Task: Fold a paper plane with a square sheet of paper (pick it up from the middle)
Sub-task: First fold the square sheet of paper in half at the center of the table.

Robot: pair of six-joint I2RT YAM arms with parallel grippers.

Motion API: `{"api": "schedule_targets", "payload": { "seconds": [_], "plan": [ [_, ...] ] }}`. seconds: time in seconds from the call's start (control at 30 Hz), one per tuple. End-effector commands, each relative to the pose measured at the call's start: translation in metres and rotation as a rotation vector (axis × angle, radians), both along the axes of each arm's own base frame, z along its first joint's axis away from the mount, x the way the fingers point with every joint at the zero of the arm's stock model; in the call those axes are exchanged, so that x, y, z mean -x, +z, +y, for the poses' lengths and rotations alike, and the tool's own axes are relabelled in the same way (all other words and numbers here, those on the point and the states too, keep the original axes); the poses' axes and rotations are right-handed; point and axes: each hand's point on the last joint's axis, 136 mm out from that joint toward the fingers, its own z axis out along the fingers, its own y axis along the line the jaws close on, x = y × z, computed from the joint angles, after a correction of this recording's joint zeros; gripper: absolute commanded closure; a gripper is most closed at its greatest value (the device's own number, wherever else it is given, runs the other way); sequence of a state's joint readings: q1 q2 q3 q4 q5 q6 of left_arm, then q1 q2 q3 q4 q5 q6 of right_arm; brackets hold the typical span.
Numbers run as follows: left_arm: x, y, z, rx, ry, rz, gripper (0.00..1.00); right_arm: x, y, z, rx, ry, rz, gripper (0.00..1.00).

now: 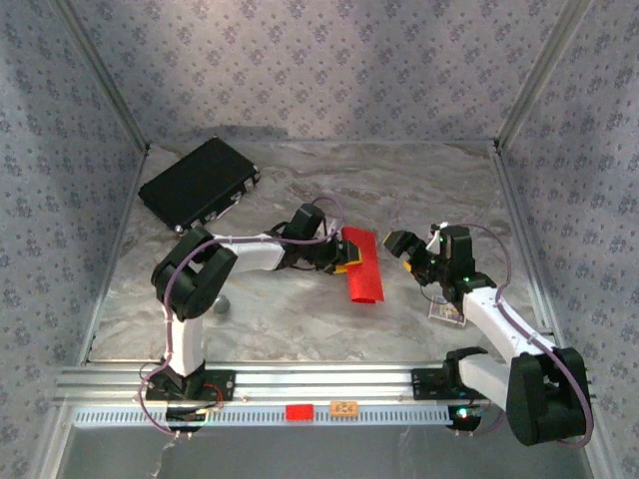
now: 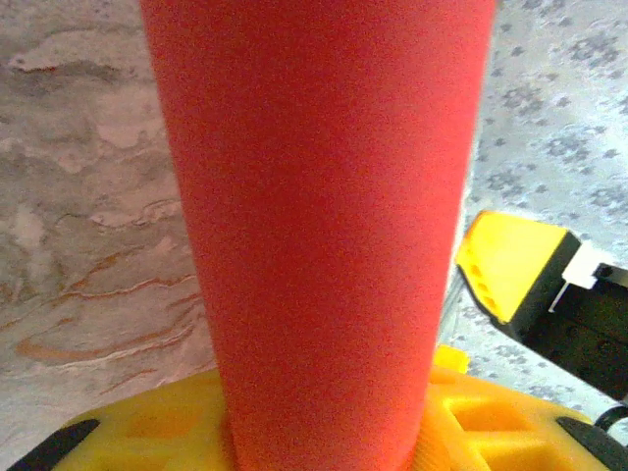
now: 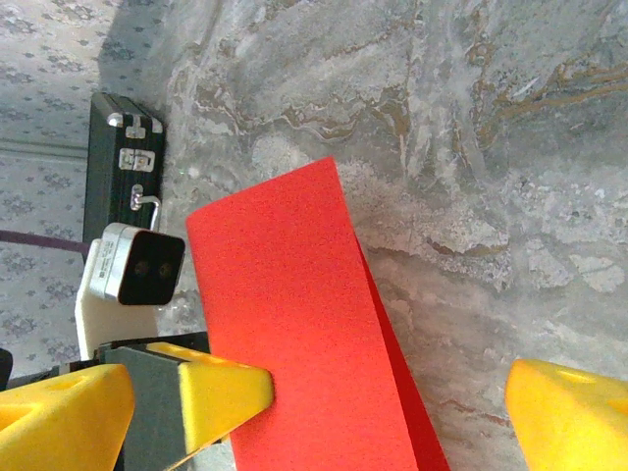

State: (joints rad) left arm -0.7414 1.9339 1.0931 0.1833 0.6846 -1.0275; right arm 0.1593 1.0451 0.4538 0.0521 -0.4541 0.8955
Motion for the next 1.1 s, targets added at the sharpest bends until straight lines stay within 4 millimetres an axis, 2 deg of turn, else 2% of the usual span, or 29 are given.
{"api": "schedule_targets", "payload": {
  "seconds": [0.0, 0.3, 0.37, 0.4, 0.57, 0.73, 0.87, 1.07],
  "plan": [
    [0.009, -0.017, 0.012, -0.088, -0.057, 0.024, 0.60, -0.001, 0.010, 0.001, -0.020, 0.000, -0.048, 0.01],
    [0.001, -0.038, 0.021, -0.161, -0.025, 0.025, 0.60, 0.000, 0.003, 0.002, -0.015, 0.011, -0.021, 0.01],
    [0.000, -0.042, 0.024, -0.194, -0.022, 0.017, 0.58, -0.001, 0.003, 0.002, -0.013, 0.013, -0.018, 0.01],
    [0.000, -0.043, 0.026, -0.210, -0.017, 0.013, 0.54, -0.001, 0.002, 0.002, -0.013, 0.015, -0.015, 0.01],
    [-0.007, -0.041, 0.037, -0.281, 0.015, -0.036, 0.44, -0.002, -0.002, 0.004, -0.011, 0.022, 0.004, 0.01],
    [-0.012, -0.033, 0.050, -0.365, 0.045, -0.098, 0.39, -0.003, -0.005, 0.006, -0.011, 0.030, 0.017, 0.01],
    [-0.014, -0.031, 0.058, -0.405, 0.063, -0.123, 0.40, -0.004, -0.009, 0.008, -0.009, 0.039, 0.034, 0.01],
    [-0.011, -0.041, 0.058, -0.426, 0.039, -0.104, 0.46, -0.005, -0.011, 0.012, -0.013, 0.055, 0.049, 0.01]
  ]
}}
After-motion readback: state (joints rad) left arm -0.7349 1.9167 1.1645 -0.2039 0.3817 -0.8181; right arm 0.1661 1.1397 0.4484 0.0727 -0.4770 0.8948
